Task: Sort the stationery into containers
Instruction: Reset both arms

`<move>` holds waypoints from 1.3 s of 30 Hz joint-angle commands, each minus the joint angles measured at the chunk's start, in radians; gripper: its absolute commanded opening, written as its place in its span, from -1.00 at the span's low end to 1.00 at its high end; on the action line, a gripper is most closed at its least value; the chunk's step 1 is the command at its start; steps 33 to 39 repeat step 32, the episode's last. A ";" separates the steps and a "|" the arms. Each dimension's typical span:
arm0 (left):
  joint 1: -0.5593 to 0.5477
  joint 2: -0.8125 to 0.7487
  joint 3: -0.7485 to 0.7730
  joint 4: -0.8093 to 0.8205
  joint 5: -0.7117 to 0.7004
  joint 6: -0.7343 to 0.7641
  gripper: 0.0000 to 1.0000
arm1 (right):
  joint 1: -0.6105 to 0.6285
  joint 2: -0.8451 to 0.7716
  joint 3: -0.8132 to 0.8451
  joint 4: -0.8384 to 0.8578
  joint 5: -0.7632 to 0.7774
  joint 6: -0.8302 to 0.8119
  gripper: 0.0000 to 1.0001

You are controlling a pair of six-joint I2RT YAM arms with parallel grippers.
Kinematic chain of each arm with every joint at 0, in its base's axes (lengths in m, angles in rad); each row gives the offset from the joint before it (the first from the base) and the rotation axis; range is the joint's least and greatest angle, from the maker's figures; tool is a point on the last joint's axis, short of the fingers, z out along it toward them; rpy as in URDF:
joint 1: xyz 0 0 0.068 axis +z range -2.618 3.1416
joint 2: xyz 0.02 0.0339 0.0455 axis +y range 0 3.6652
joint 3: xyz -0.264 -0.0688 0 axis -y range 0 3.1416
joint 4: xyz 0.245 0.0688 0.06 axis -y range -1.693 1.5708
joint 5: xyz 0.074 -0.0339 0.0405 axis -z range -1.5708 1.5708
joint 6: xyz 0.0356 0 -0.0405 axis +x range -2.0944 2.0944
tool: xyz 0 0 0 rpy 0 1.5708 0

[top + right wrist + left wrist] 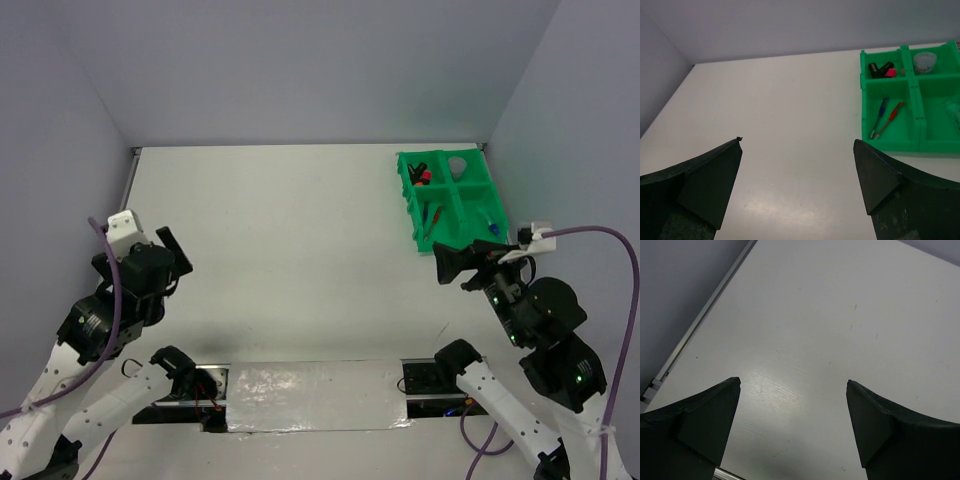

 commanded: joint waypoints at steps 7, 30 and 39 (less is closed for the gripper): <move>0.005 -0.128 -0.037 0.057 -0.041 0.004 0.99 | 0.071 -0.146 -0.002 -0.157 0.140 -0.024 0.99; 0.005 -0.168 -0.078 0.102 -0.003 0.042 0.99 | 0.106 -0.111 -0.035 -0.148 0.308 0.041 0.99; 0.005 -0.171 -0.080 0.103 0.000 0.042 0.99 | 0.104 -0.106 -0.032 -0.147 0.303 0.044 0.99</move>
